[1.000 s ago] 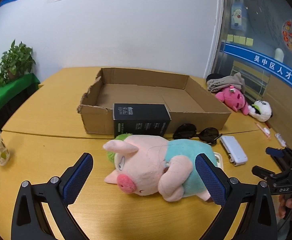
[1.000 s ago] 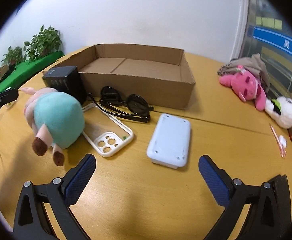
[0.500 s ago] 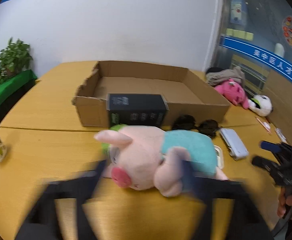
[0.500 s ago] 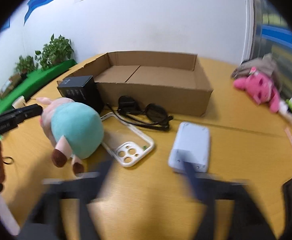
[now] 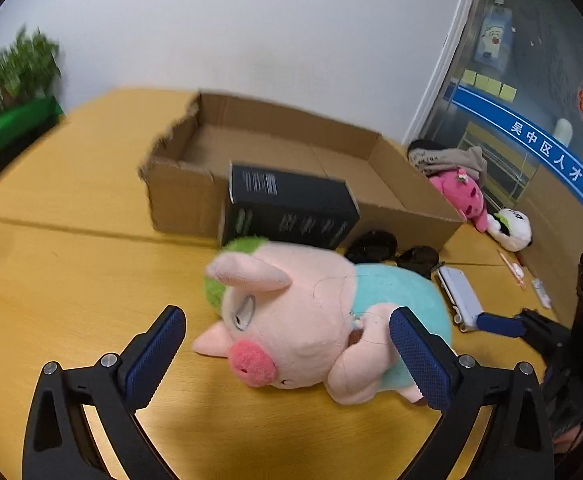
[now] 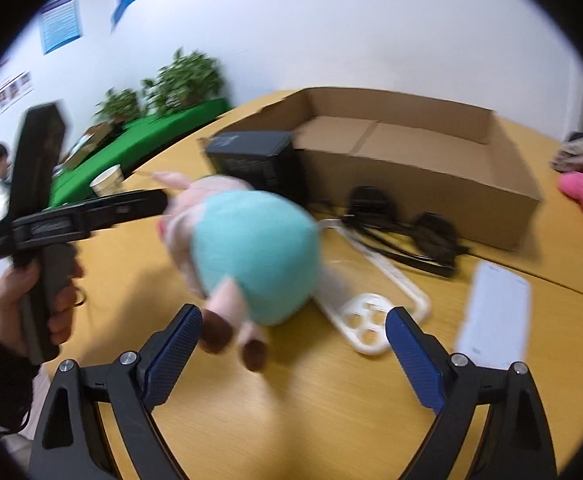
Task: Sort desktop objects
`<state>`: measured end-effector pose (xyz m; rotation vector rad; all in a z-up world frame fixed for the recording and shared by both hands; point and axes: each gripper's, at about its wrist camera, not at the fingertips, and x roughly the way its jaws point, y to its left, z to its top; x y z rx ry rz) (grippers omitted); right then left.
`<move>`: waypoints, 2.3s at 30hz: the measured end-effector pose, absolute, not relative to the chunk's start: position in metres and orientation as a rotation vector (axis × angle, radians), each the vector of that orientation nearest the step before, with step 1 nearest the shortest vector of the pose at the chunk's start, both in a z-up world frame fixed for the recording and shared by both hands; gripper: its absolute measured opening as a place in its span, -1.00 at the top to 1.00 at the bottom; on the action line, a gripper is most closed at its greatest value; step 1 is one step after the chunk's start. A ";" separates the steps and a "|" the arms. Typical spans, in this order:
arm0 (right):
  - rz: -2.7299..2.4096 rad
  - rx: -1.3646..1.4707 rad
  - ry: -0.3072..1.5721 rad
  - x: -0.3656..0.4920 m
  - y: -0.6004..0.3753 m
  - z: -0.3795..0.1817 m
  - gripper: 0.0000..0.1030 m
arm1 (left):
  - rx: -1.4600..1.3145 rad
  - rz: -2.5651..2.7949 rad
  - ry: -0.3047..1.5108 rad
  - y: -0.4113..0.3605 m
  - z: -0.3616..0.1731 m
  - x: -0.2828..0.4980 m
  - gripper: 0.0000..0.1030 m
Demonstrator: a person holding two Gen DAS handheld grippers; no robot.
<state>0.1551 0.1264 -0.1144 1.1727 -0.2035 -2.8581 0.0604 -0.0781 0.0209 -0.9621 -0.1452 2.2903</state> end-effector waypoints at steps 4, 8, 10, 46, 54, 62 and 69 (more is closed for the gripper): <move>-2.806 1.231 -0.169 0.124 0.114 -0.128 -0.81 | -1.004 2.109 -0.250 -0.074 0.002 0.039 -1.00; -2.813 1.250 -0.288 0.106 0.113 -0.140 -0.83 | -1.043 2.029 -0.317 -0.076 -0.007 0.033 -0.95; -2.832 1.227 -0.272 0.110 0.106 -0.141 -0.83 | -1.034 2.023 -0.290 -0.078 -0.003 0.038 -0.86; -2.427 1.182 -0.037 0.029 0.091 -0.098 -0.36 | -0.990 1.887 -0.353 -0.121 -0.014 0.034 -0.75; -2.328 1.248 -0.038 0.028 0.090 -0.108 0.17 | -0.982 1.813 -0.309 -0.137 -0.019 0.045 -0.75; -2.327 1.140 0.226 0.054 0.073 -0.075 0.31 | -0.982 1.793 -0.315 -0.136 -0.027 0.049 -0.75; -2.197 1.247 0.426 0.027 0.047 -0.096 0.09 | -1.021 1.776 -0.272 -0.123 -0.039 0.054 -0.75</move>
